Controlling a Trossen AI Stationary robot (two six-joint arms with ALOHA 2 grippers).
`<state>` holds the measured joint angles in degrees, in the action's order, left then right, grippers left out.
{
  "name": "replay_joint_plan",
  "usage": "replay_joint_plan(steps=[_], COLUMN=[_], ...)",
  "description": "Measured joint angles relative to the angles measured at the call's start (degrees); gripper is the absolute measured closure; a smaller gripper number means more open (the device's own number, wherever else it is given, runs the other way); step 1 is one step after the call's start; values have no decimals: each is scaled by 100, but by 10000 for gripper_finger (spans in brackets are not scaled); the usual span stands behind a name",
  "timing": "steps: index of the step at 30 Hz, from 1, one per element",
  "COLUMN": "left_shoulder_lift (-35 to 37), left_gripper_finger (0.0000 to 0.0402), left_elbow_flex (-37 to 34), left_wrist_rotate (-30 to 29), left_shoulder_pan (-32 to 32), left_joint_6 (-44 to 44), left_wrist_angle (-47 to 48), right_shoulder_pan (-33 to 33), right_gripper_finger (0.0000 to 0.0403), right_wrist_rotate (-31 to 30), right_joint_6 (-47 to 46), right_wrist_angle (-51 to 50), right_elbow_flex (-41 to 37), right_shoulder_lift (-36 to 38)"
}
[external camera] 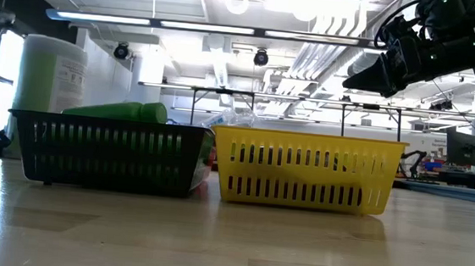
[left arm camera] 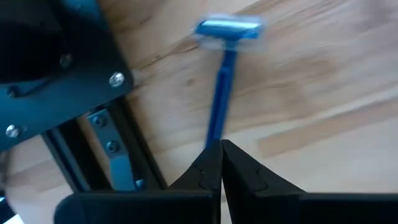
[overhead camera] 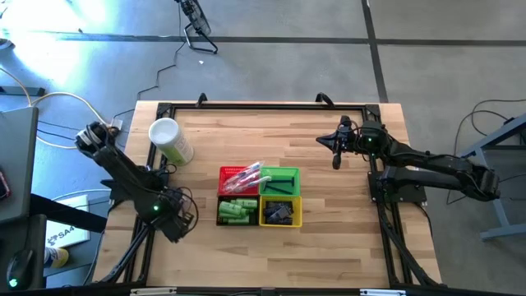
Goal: Pick & Place Travel size toiletries
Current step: Put the blue razor into the green bin
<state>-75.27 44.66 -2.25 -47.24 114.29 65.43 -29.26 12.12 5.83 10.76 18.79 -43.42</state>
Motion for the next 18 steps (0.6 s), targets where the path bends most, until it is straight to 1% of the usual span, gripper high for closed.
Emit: replay_joint_plan(steps=[5, 12, 18], left_shoulder_lift=[-470, -1224, -1524], left_gripper_finger=[399, 399, 399], left_elbow_flex=[-165, -240, -233], left_wrist_rotate=[29, -23, -100], left_shoulder_pan=[0, 0, -1], left_joint_6=[45, 47, 33], left_wrist_angle=[-321, -383, -583], right_shoulder_pan=[0, 0, -2], right_gripper_finger=[400, 400, 400], right_wrist_rotate=[0, 0, 0], right_joint_6=[-1, -1, -1], right_wrist_angle=[-29, -31, -42], right_elbow_flex=[0, 0, 0], right_shoulder_lift=[0, -2, -2])
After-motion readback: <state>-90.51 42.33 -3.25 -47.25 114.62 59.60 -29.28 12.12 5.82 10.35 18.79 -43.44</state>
